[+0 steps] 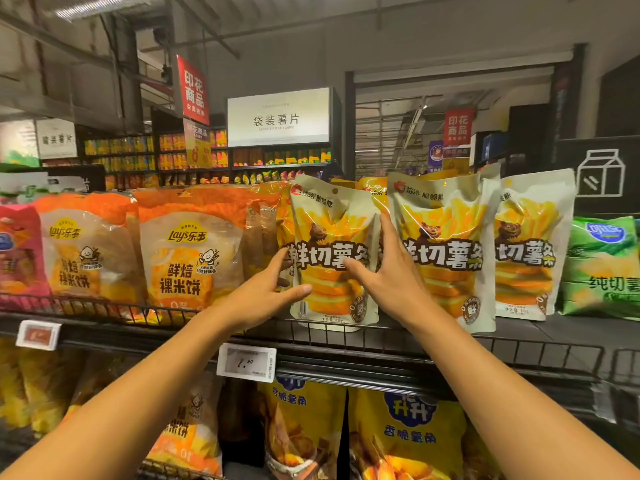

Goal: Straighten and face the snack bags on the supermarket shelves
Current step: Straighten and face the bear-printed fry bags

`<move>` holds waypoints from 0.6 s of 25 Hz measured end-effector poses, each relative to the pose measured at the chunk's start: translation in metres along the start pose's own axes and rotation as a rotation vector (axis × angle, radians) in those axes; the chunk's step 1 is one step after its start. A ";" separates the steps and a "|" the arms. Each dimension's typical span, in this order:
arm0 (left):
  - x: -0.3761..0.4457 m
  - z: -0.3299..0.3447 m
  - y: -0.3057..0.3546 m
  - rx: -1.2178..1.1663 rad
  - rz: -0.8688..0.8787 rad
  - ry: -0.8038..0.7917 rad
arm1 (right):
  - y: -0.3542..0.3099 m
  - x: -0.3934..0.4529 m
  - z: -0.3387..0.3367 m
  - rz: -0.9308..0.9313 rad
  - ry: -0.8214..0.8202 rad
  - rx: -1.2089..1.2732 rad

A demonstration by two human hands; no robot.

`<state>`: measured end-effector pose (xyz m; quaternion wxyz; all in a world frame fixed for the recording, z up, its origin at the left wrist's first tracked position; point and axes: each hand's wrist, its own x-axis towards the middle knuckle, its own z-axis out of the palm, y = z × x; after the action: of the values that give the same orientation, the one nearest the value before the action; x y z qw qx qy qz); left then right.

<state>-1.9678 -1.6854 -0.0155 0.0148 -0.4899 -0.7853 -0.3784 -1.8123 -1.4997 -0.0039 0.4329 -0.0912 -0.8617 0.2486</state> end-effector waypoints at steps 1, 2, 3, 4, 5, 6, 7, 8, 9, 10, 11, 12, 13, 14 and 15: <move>-0.006 0.000 0.000 0.007 -0.008 0.008 | -0.001 0.000 0.000 -0.016 0.009 -0.011; -0.013 0.000 0.001 0.012 -0.011 0.020 | -0.002 0.000 0.000 -0.047 0.029 -0.034; -0.021 0.000 0.001 0.019 -0.009 0.034 | -0.004 0.000 0.000 -0.099 0.063 -0.064; -0.031 -0.001 0.002 0.022 -0.005 0.044 | -0.006 -0.001 0.000 -0.168 0.104 -0.095; -0.041 -0.002 0.002 0.017 -0.003 0.049 | -0.007 -0.002 -0.001 -0.235 0.136 -0.127; -0.051 -0.005 0.002 0.009 -0.004 0.053 | -0.008 -0.003 -0.002 -0.288 0.146 -0.150; -0.063 -0.009 0.001 0.009 -0.010 0.063 | -0.010 -0.005 -0.002 -0.332 0.137 -0.160; -0.075 -0.015 -0.001 0.022 -0.016 0.079 | -0.012 -0.007 -0.003 -0.384 0.121 -0.171; -0.087 -0.022 -0.004 0.046 -0.023 0.104 | -0.014 -0.009 -0.003 -0.450 0.110 -0.192; -0.099 -0.029 -0.008 0.076 -0.033 0.139 | -0.016 -0.010 -0.002 -0.521 0.104 -0.225; -0.109 -0.038 -0.013 0.105 -0.044 0.182 | -0.018 -0.011 -0.001 -0.588 0.100 -0.258; -0.119 -0.047 -0.019 0.132 -0.054 0.231 | -0.021 -0.011 0.001 -0.639 0.098 -0.276; -0.127 -0.056 -0.025 0.153 -0.067 0.275 | -0.025 -0.011 0.005 -0.664 0.095 -0.267; -0.134 -0.064 -0.031 0.159 -0.082 0.308 | -0.029 -0.012 0.008 -0.669 0.087 -0.240; -0.141 -0.072 -0.036 0.148 -0.098 0.326 | -0.033 -0.013 0.013 -0.665 0.067 -0.209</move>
<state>-1.9478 -1.8441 -0.0405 0.1593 -0.3808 -0.8211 -0.3943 -1.8125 -1.5380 -0.0030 0.5064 0.1426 -0.8504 0.0011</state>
